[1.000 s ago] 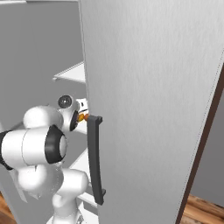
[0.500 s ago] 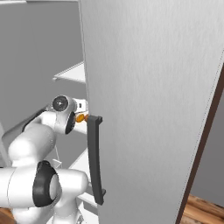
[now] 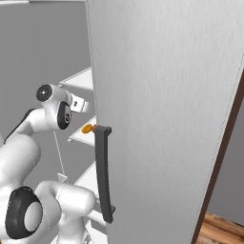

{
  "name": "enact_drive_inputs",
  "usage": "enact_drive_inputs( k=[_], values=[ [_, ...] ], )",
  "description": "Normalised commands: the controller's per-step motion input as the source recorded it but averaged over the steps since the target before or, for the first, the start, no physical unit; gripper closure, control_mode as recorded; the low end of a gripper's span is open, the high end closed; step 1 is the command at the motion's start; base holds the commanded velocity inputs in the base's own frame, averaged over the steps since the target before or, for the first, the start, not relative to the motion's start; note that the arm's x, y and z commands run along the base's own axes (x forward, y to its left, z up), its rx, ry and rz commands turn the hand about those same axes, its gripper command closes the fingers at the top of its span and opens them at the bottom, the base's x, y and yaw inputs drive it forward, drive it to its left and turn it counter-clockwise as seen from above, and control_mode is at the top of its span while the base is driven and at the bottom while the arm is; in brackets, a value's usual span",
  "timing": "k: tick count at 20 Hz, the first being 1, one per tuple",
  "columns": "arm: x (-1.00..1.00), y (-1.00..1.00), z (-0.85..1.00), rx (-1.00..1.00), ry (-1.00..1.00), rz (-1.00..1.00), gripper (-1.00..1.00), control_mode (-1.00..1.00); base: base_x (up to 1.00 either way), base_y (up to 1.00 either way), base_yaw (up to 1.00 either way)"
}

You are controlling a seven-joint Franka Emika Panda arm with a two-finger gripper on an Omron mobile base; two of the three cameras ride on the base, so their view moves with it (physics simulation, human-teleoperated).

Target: Take the shrimp and orange from the highest rack and move them to the second highest rack where the tangerine and lemon are located, to maximize freezer space. Close the freezer door after rearranging.

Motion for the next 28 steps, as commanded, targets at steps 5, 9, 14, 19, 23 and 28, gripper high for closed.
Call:
enact_drive_inputs(
  k=[5, 9, 14, 19, 23, 28],
  values=[
    [0.0, -0.05, 0.48, 0.11, 0.1, -0.24, -1.0, -1.0, 0.0, 0.0, 0.0],
    [0.04, -0.09, 0.41, 0.07, 0.13, -0.18, -1.0, -1.0, 0.0, 0.0, 0.0],
    [0.11, -0.18, 0.17, 0.03, 0.21, -0.08, -1.0, -1.0, 0.0, 0.0, 0.0],
    [0.1, -0.13, 0.07, 0.0, 0.09, -0.01, -1.0, -1.0, 0.0, 0.0, 0.0],
    [0.06, -0.12, 0.0, 0.0, 0.0, -0.04, -1.0, -1.0, 0.0, 0.0, 0.0],
    [0.36, -0.12, 0.01, 0.03, 0.01, -0.04, -1.0, -1.0, 0.0, 0.0, 0.0]
  ],
)
